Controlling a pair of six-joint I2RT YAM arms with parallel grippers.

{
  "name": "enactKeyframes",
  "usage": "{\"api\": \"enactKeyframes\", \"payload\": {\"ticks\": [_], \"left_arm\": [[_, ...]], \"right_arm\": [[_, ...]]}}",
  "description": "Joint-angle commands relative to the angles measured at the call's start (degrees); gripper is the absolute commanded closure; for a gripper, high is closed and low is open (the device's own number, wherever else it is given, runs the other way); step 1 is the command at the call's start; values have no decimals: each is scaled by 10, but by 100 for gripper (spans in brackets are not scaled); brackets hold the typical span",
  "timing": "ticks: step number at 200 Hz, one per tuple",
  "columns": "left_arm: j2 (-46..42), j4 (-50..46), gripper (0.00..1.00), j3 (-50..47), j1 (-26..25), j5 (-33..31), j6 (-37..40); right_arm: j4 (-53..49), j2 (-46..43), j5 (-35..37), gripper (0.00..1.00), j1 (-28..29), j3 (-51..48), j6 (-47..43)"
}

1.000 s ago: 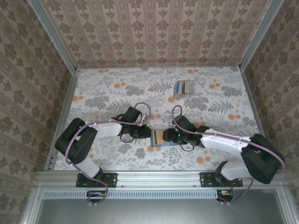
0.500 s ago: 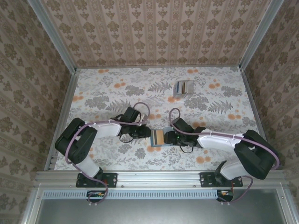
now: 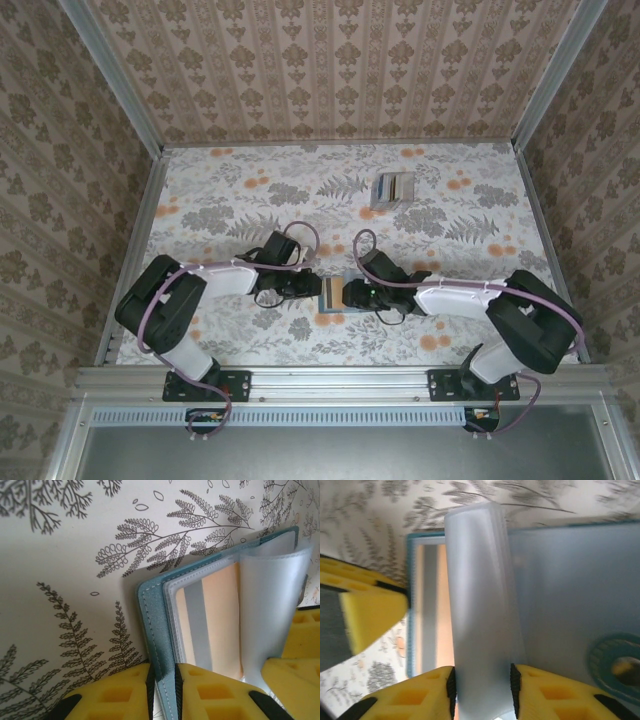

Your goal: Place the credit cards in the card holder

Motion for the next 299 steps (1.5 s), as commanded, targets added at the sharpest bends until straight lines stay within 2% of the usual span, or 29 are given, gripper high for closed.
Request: {"api": "enactKeyframes", "payload": {"ticks": [1,20,59,93,114,134,155,237,299], "left_arm": [[-22,2,78,-4,5,3,-2],[-17,-2,79,-2,7,-3,7],[-1,16,78,2,8,15,1],[5,19,78,11,8,26,-2],[9,8,78,18,11,22,8],[11,13,78,22,10,31,5],[14,8,78,23,11,24,10],[9,20,78,5,6,18,0],[9,24,78,2,7,22,-3]], "right_arm": [[89,-15,-35,68,3,-13,16],[75,-56,-3,75,3,-23,-3],[-37,-182,131,83,1,-47,-17],[-87,-236,157,80,-9,-57,-32],[-105,-219,143,74,-13,-51,-39],[-104,-185,115,64,-13,-41,-40],[-106,-156,110,61,-13,-35,-30],[-93,-97,80,60,-15,-31,-20],[-104,-102,80,63,-15,-22,-23]]}}
